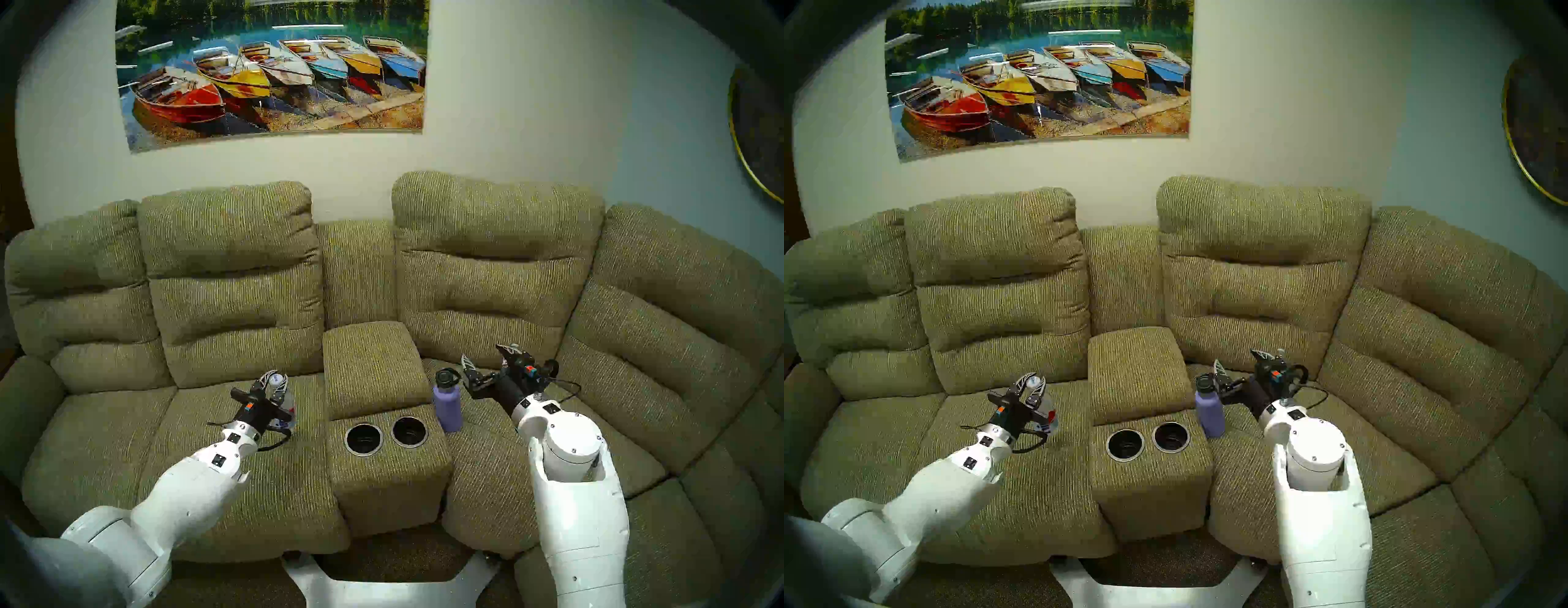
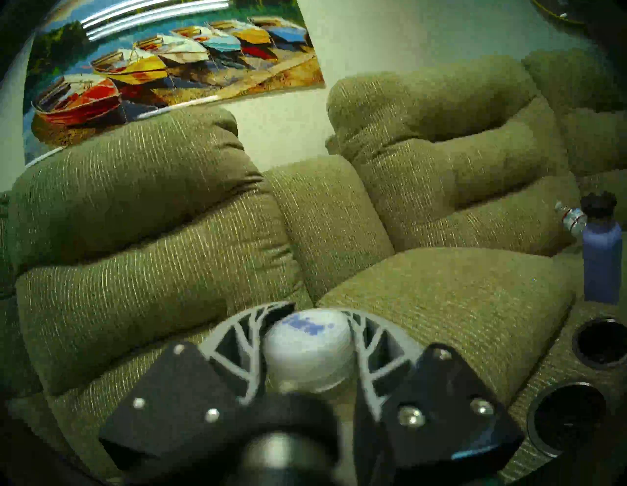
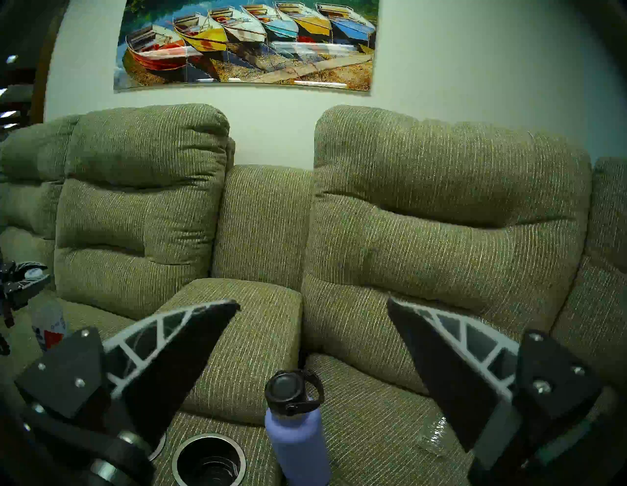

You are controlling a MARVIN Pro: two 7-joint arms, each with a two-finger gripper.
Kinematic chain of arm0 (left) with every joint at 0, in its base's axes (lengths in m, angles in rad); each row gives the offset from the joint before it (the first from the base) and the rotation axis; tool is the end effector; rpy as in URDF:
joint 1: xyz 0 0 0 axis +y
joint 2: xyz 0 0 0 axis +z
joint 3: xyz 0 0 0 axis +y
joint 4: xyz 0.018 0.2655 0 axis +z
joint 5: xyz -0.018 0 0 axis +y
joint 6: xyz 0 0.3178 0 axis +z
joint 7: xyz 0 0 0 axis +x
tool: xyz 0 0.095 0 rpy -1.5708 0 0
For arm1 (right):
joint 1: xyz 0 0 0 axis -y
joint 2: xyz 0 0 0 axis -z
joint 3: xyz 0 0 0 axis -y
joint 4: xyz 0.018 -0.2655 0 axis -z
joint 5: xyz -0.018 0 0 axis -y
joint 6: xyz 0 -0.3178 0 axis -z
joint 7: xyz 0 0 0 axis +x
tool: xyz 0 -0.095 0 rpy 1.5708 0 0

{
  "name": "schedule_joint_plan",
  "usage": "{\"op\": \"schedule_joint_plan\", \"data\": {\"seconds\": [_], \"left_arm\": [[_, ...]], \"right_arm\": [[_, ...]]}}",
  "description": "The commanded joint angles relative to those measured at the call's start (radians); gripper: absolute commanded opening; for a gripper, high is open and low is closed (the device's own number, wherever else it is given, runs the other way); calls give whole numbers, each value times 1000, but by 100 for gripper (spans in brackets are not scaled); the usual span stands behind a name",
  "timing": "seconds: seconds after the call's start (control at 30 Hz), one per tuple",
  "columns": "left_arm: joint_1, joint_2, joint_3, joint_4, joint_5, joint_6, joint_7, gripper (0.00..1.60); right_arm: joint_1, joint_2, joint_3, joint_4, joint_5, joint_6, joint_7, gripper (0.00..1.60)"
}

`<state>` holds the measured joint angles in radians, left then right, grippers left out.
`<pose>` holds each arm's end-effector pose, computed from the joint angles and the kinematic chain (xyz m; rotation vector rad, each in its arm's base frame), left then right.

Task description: Take bottles out of cup holder

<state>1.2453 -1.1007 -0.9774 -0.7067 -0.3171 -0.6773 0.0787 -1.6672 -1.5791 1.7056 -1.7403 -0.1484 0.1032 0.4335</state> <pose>0.4241 0.1141 -0.4348 -2.0914 0.5438 -2.1119 0.3985 -0.0169 -0.2694 -2.2003 -0.4533 -2.0459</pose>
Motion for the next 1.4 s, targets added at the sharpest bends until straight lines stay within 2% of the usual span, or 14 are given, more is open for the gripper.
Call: {"op": "schedule_joint_plan", "data": {"seconds": [0.0, 0.1, 0.2, 0.63, 0.7, 1.1, 1.17, 1.23, 1.3, 1.37], "left_arm": [[-59, -55, 26, 52, 67, 14, 60, 0], [-89, -82, 50, 103, 115, 10, 95, 0], [-105, -103, 51, 132, 110, 16, 95, 0], [-187, -196, 102, 267, 176, -14, 138, 0], [-209, -218, 121, 313, 197, -5, 144, 0], [-262, -282, 146, 448, 221, 14, 162, 0], [-268, -288, 147, 464, 221, 17, 160, 24], [-275, -296, 148, 484, 222, 16, 160, 35], [-277, -298, 148, 491, 223, 17, 159, 37], [-281, -303, 148, 501, 224, 16, 159, 58]], "right_arm": [[6, 1, 1, -26, 2, -5, 2, 160], [7, 1, 1, -25, 2, -5, 1, 160], [7, 1, 1, -25, 2, -5, 1, 160], [8, 1, 0, -23, 2, -5, 1, 160], [8, 1, 0, -22, 2, -5, 1, 160], [8, 1, 0, -22, 2, -6, 1, 160], [8, 1, 0, -22, 2, -6, 1, 160], [8, 1, 0, -22, 2, -6, 1, 160], [8, 1, 0, -22, 2, -6, 1, 160], [8, 1, 0, -22, 2, -6, 1, 160]]}}
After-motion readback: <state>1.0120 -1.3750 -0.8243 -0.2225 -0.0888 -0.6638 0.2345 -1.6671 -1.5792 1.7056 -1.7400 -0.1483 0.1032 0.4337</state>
